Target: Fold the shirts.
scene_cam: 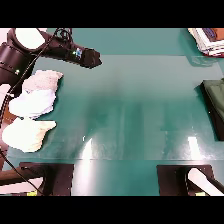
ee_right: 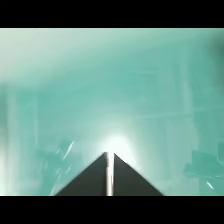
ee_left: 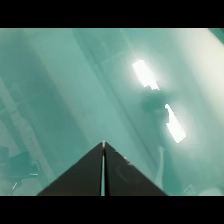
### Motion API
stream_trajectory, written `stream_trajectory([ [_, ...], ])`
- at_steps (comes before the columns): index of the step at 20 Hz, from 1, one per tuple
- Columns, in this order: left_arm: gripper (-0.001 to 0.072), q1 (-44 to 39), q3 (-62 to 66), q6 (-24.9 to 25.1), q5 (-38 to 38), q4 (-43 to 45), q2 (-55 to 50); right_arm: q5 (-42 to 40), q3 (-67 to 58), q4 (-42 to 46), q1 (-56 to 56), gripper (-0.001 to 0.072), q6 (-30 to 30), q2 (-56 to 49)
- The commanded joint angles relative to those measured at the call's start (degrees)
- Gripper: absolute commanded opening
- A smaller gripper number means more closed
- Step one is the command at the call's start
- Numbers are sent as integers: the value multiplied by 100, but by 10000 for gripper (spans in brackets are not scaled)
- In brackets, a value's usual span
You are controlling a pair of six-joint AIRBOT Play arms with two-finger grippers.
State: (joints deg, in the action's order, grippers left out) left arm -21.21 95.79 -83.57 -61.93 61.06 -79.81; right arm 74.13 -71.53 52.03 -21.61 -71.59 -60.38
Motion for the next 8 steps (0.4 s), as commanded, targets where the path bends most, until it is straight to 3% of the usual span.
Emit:
stream_trajectory([
  [1, 22, -4, 4, -2, 7, -2, 4, -129, 2, -85, 1187, 19, 175, 28],
  [8, 22, -4, 4, -2, 7, -2, 4, -155, 2, -92, 1768, 20, 175, 28],
])
